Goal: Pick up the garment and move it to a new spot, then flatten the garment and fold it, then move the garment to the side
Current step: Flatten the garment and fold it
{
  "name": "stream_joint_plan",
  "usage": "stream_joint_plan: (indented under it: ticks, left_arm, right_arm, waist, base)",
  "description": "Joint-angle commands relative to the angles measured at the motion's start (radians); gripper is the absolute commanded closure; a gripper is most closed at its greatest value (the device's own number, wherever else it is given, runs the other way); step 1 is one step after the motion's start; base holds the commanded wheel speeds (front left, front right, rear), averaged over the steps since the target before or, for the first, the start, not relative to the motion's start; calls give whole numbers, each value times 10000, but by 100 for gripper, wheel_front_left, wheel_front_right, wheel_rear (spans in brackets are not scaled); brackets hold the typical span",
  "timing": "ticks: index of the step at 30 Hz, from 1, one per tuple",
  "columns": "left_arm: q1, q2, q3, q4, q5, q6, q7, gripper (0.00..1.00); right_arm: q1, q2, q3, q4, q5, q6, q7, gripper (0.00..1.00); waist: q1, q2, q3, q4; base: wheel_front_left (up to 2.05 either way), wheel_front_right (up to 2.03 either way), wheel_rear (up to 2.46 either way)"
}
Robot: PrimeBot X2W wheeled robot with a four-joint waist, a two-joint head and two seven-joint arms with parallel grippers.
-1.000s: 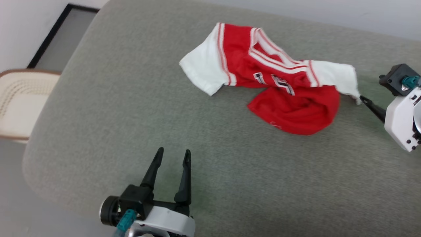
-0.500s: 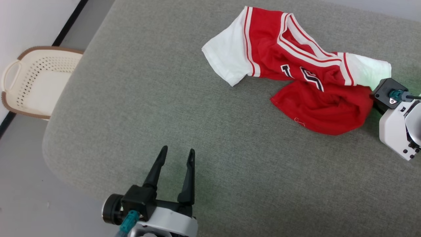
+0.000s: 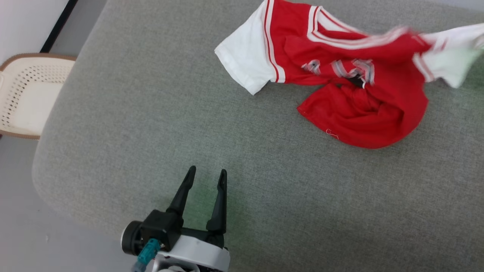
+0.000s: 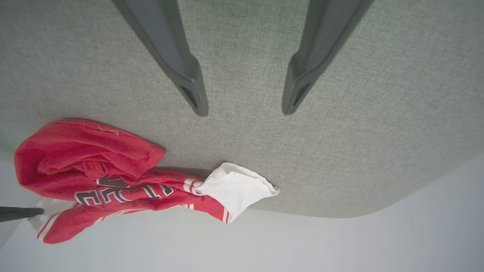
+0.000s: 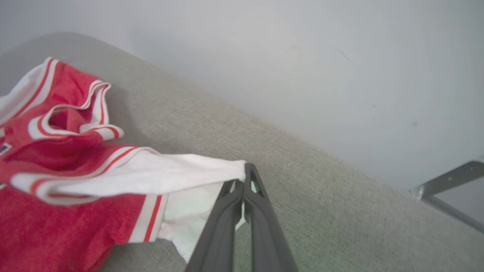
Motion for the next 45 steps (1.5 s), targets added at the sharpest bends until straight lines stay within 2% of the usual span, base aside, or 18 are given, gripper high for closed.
stream_joint_plan:
  ticks: [1,6,9,11,15,18,20,25,30,31,32,33,34,39,45]
  left_arm:
    - [-132,-6,-20,40,-84,-54,-1,0]
    - [-161,-7,-47,137,-293,-58,-1,0]
    - [-169,-6,-55,179,-309,-91,-1,0]
    - [-214,-8,-66,188,-335,-91,-1,0]
    - [-337,-6,30,231,-310,-68,-1,0]
    - [-407,-7,116,256,-200,-133,-3,0]
    - [-459,-7,171,246,-137,-168,-1,0]
    - [-530,-1,270,307,-8,-248,-1,0]
    - [-562,-1,411,400,132,-346,-1,0]
    - [-555,-2,438,419,159,-344,-1,0]
    - [-550,-4,466,448,184,-367,-1,0]
    - [-551,-2,509,472,212,-409,-1,0]
    - [-556,-2,548,481,250,-436,-1,0]
    - [-551,90,817,585,322,-627,-1,0]
    - [-493,514,1183,628,315,-795,-1,0]
  right_arm:
    - [-72,241,-370,539,465,-12,115,100]
    - [-340,1413,-2059,3353,2413,-12,576,100]
    - [-647,2024,-2230,4788,2543,-10,800,100]
    - [-828,2217,-2193,5281,2415,-10,801,100]
    - [-883,2270,-1826,5655,1859,-10,859,100]
    - [-849,2012,-1538,5736,1360,-12,756,100]
    - [-624,1732,-1598,5750,1209,-12,729,100]
    - [-297,1576,-1878,5728,1039,-12,742,100]
    - [-32,1745,-2178,5733,921,-12,594,100]
    - [43,1761,-2228,5737,879,-12,522,88]
    - [105,1780,-2274,5735,823,-12,424,66]
    - [159,1856,-2317,5734,769,-12,282,49]
    - [164,1952,-2363,5733,715,-12,137,0]
    - [392,2606,-2356,5661,427,-12,-1342,0]
    - [1551,2884,-1823,4216,-24,-12,-3066,0]
  waist:
    - [0,0,79,2]
    - [0,0,217,53]
    - [0,0,273,53]
    - [0,0,300,49]
    - [0,0,321,-60]
    - [0,0,288,-197]
    - [0,0,262,-291]
    - [0,0,150,-495]
    - [0,0,-87,-753]
    - [0,0,-152,-801]
    - [0,0,-226,-853]
    - [0,0,-320,-920]
    - [0,0,-391,-982]
    - [0,0,-968,-1439]
    - [0,0,-1773,-2281]
  base:
    - [0,0,0]
    - [0,0,0]
    - [0,0,0]
    - [0,0,0]
    - [0,0,0]
    - [0,0,0]
    - [0,0,0]
    - [0,0,0]
    - [0,0,0]
    - [0,0,0]
    - [0,0,0]
    - [0,0,0]
    - [0,0,0]
    - [0,0,0]
    - [0,0,0]
